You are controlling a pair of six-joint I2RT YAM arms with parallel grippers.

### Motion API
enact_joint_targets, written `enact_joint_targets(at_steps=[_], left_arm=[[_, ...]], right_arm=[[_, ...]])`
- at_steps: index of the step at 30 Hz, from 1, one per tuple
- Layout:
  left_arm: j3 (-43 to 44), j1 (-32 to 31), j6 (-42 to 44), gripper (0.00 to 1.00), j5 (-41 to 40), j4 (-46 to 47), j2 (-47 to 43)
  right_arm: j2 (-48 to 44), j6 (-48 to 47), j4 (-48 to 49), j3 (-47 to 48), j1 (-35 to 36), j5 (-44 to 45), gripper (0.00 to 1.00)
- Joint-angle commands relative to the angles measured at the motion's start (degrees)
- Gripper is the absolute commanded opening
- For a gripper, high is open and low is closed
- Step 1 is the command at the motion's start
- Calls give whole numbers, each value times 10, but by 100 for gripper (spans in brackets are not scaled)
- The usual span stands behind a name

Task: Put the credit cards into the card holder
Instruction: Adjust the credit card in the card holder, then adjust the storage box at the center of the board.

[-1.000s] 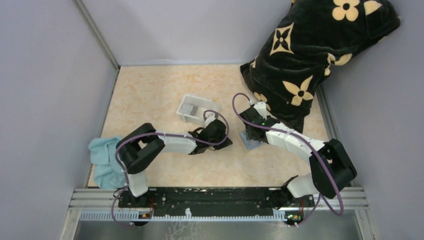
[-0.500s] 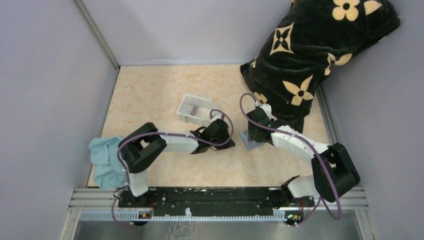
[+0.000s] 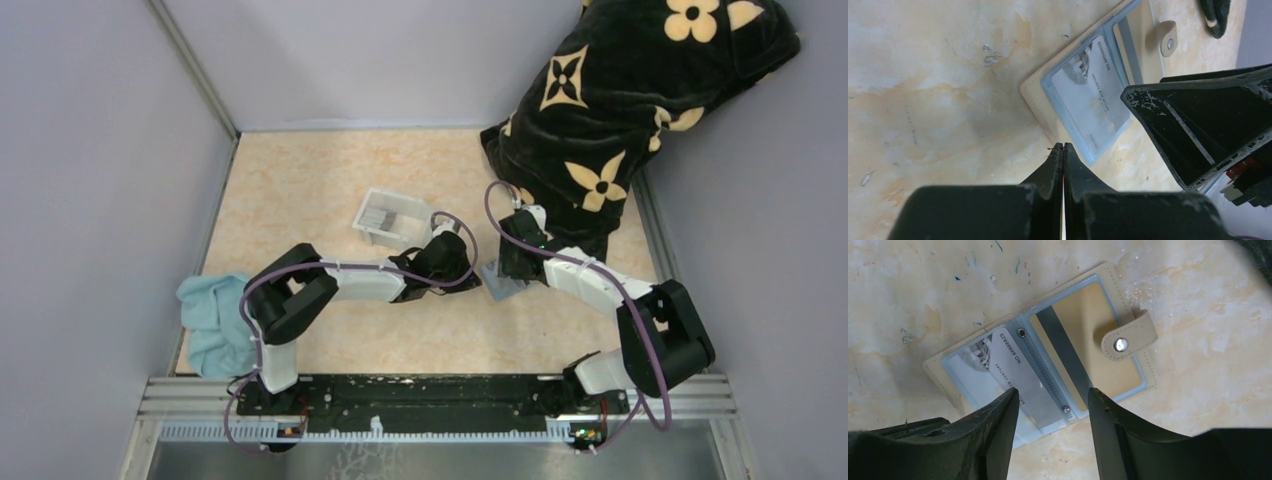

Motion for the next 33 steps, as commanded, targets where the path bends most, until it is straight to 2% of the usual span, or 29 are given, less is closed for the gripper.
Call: enact_joint_targets(at_steps=[1,5,9,12,15,16,19,20,22,26,30,33], left_arm=[[-12,-4,15,0,-47,-24,-37],[-25,-2,29,0,-80,-27,-65],[-27,-4,27,0,-97,-32,-91],[-43,-4,38,3,-165,-65,-156],[-60,-4,58,14,-258,-104,-229],[-67,-4,67,22,-299,-109,-254],[-64,8,64,50,-351,-164,-293],[-62,13,57,54,-364,-176,-300],[-64,28,35,60,-375,-217,-314],[-87,82,-29,63,-354,-274,-332],[-140,136,-79,63,-323,-276,-353],[-178,162,-95,60,-304,-251,-365]], right_arm=[[2,-11,18,31,-6,-2,54],[19,-14,17,51,-13,-14,53],[23,-25,36,76,-12,-48,46],[27,-38,44,122,-9,-90,46],[49,-47,47,193,7,-115,50],[65,-51,41,219,14,-115,50],[126,-70,31,299,43,-119,53],[144,-77,28,323,52,-125,54],[187,-94,28,375,65,-144,56],[255,-124,32,464,78,-194,58],[324,-152,27,547,81,-249,59],[366,-167,20,596,83,-259,59]])
